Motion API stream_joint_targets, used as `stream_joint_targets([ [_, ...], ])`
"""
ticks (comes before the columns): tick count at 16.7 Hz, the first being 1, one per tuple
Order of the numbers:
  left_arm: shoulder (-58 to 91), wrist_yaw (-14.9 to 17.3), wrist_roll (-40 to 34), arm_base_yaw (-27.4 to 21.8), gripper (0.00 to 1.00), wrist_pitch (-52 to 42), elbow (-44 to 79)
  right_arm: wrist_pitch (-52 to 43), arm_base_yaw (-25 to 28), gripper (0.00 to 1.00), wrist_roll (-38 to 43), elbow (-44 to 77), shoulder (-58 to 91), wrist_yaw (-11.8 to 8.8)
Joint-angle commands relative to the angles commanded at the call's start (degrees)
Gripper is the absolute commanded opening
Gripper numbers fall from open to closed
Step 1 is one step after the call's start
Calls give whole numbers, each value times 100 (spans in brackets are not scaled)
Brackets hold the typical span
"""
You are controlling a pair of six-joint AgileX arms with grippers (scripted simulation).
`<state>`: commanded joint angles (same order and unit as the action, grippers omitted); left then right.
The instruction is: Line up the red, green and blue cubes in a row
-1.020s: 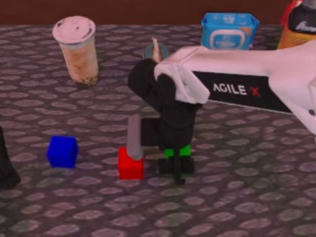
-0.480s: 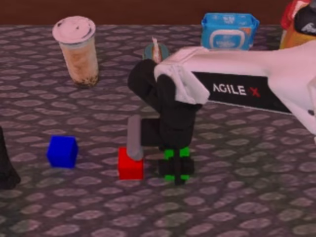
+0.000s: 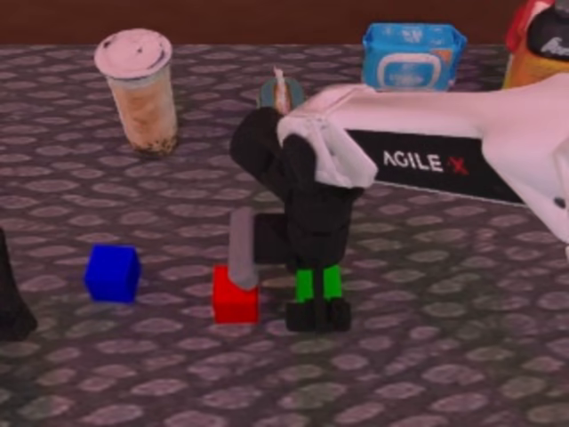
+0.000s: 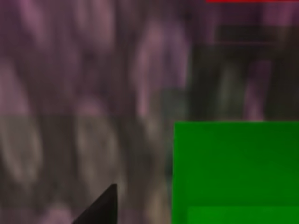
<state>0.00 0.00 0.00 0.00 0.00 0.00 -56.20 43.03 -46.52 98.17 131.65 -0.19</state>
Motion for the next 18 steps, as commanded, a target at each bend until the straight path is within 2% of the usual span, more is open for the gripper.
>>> stream_joint_targets([
  [5,0,0,0,0,100,0,0,-21,1,100,-2,20,-8,1],
  [13,0,0,0,0,100,0,0,-1310,41,100,-20,933,-371,-2],
  [18,0,0,0,0,100,0,0,-1348,17,100,-19,959,-372,-3],
])
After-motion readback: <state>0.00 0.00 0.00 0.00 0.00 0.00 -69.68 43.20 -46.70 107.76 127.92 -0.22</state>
